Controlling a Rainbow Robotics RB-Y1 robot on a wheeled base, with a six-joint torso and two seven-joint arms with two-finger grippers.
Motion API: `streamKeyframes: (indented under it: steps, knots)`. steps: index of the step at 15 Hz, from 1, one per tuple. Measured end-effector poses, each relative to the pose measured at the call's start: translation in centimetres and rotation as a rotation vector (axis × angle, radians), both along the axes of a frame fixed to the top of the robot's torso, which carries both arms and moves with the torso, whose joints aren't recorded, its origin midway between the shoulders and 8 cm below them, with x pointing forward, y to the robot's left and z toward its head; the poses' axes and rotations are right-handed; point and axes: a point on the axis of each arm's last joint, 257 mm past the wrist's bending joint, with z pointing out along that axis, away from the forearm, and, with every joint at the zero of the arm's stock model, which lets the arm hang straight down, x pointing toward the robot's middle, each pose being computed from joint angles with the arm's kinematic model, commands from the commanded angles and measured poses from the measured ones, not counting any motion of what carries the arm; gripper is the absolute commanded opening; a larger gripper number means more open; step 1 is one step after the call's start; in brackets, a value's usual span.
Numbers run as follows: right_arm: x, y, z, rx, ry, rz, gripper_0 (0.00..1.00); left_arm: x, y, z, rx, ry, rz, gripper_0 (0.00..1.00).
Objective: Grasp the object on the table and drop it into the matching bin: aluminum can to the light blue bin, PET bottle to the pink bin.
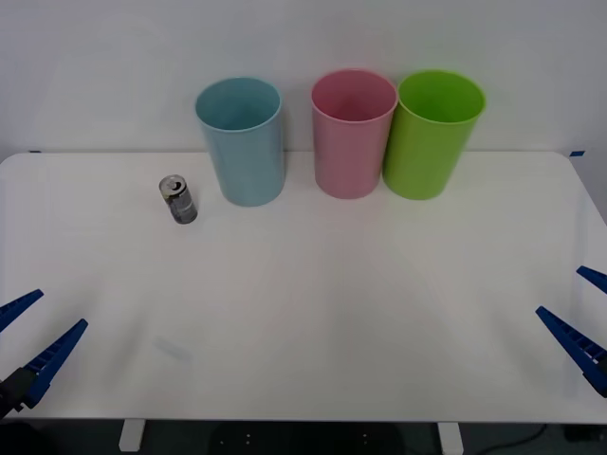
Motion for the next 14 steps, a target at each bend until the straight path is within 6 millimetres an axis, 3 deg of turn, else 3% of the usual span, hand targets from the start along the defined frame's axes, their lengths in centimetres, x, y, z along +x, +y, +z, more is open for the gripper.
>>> streamKeyframes:
  steps: [8,14]
  knots:
    - [0.0,0.0,0.0,0.000,0.000,0.000,1.00,2.9,0.2,-3.5,0.067,0.039,0.139,1.00]
    - [0.0,0.0,0.0,0.000,0.000,0.000,1.00,4.6,0.1,-5.0,0.085,0.067,0.197,1.00]
